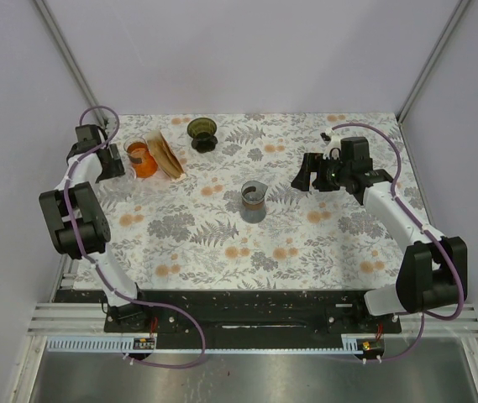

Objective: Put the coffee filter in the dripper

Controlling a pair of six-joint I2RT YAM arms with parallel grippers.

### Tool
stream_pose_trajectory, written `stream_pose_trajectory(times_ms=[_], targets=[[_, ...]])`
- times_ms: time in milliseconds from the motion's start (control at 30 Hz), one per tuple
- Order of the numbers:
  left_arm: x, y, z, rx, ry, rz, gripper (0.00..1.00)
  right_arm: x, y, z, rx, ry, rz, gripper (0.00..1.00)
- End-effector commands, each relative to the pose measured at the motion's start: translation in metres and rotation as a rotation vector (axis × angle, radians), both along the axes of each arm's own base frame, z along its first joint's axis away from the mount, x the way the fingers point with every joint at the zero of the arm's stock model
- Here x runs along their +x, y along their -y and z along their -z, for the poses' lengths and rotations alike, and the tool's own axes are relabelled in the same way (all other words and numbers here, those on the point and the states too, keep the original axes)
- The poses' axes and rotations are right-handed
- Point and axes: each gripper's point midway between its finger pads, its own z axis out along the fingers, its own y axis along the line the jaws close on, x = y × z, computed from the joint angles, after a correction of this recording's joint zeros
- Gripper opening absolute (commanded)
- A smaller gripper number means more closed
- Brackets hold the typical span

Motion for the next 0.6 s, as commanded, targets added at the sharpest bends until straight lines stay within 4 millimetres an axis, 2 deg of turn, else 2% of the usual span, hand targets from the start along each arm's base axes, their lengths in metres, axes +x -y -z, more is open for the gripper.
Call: stream_pose_trajectory(times_ms=[0,67,133,233,333,533,567], targets=[[0.014,-0.016,-0.012,-0.014,0.047,-0.048,0.72,-0.002,-0.003,-0.019,-0.005,0.071,-0.027,0.89],[0.014,-0.019,-0.006,-0.016,0.036,-0.047,0.71,-0.001,-0.003,-0.019,-0.006,0.072,-0.026,0.89],[0.014,-0.018,0.000,-0.031,0.016,-0.037,0.66,-0.001,-0.004,-0.019,-0.002,0.067,-0.028,0.89],[0.014,-0.008,0.007,-0.072,-0.010,0.013,0.52,-0.001,-0.004,-0.019,-0.006,0.071,-0.023,0.89],[0.010,-0.011,0.013,-0.100,-0.028,0.016,0.32,-0.001,-0.002,-0.021,-0.009,0.079,-0.015,0.89],[-0.012,-0.007,0.019,-0.184,-0.075,0.084,0.00,-0.006,-0.002,-0.030,-0.003,0.096,-0.014,0.89],[-0.017,-0.004,0.017,-0.193,-0.079,0.100,0.00,-0.006,-0.003,-0.032,0.000,0.098,-0.012,0.89]])
